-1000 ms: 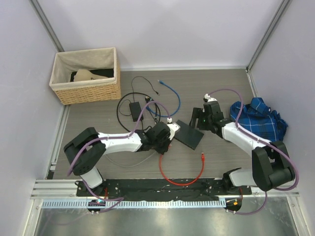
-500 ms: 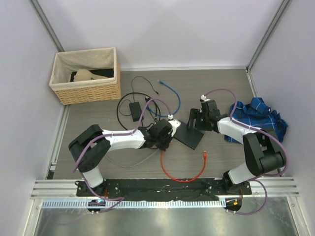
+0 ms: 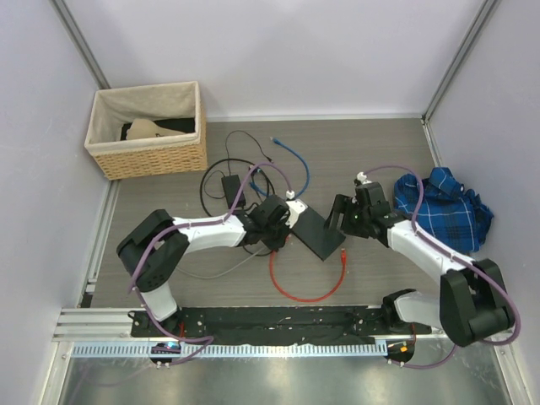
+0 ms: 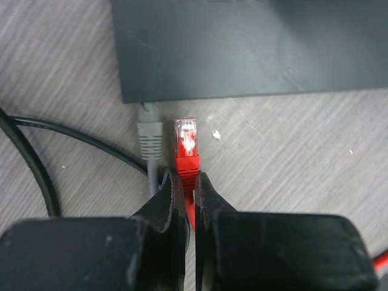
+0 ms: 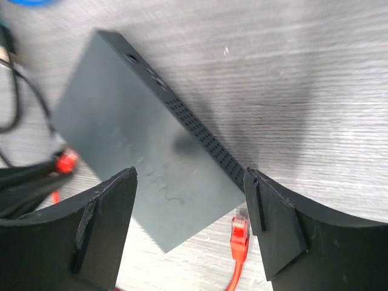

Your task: Insert the plug into the switch port

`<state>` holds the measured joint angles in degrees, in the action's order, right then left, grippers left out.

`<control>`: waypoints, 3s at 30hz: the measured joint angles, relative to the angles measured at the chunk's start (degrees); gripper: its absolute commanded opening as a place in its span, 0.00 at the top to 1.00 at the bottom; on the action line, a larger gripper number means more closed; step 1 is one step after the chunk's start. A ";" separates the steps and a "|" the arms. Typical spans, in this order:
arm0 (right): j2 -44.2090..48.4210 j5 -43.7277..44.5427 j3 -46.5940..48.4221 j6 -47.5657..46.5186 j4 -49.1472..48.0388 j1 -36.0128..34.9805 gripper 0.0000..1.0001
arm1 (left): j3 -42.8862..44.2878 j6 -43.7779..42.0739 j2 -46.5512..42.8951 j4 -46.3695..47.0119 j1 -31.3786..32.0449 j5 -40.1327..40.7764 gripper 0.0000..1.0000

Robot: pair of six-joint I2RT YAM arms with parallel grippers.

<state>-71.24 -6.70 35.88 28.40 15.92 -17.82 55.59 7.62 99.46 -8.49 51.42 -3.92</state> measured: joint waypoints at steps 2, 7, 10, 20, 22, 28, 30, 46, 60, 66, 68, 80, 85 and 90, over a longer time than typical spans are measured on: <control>3.04 0.74 0.35 0.81 0.70 0.00 0.23 | -0.04 -0.63 -0.68 -0.59 0.00 -0.92 1.00; 9.86 -1.53 0.39 4.52 -0.37 -0.02 0.32 | -0.72 -0.37 -6.03 -1.57 0.00 -2.23 1.00; 11.76 -5.29 -1.57 9.09 -5.62 -0.87 0.35 | -1.18 0.55 -9.38 -1.36 0.00 -2.99 1.00; 8.79 -13.09 -10.73 24.61 -23.58 -7.72 0.43 | -2.60 4.35 -12.48 0.39 0.26 -5.88 1.00; 7.23 -13.49 -11.28 26.91 -27.26 -8.94 0.46 | -2.86 4.68 -12.66 0.63 0.39 -6.34 1.00; 3.98 -13.46 -11.74 30.56 -33.51 -11.63 0.57 | -3.39 5.79 -13.42 2.32 0.85 -7.15 1.00; 3.17 -13.40 -11.80 31.17 -34.75 -12.13 0.63 | -3.76 5.99 -14.10 2.69 0.96 -7.28 1.00; 3.61 -10.64 -13.27 34.80 -36.39 -13.20 0.99 | -9.09 8.24 -19.54 8.37 2.97 -1.86 0.49; 6.91 -6.88 -14.58 38.86 -34.14 -13.38 0.99 | -17.68 7.98 -24.96 24.11 5.35 5.75 0.57; 6.93 -6.84 -14.58 39.30 -34.14 -13.57 0.99 | -17.84 8.09 -22.73 26.36 5.53 5.62 0.57; 6.93 -6.84 -14.58 39.39 -34.14 -13.57 0.99 | -17.90 8.28 -21.81 27.06 5.53 5.60 0.57; 7.15 -6.64 -14.58 39.45 -34.14 -13.79 0.99 | -17.97 9.11 -18.93 29.18 5.53 5.64 0.66; 7.15 -6.54 -14.58 39.47 -34.14 -13.84 0.99 | -17.97 10.01 -18.32 29.42 5.53 5.22 0.79; 7.15 -6.34 -14.58 39.45 -34.14 -13.86 0.98 | -18.01 10.29 -18.32 29.73 5.62 4.68 1.00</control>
<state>-64.10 -13.04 21.30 67.85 -18.22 -31.68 37.58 17.91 81.14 21.23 57.04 0.75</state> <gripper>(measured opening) 0.097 0.082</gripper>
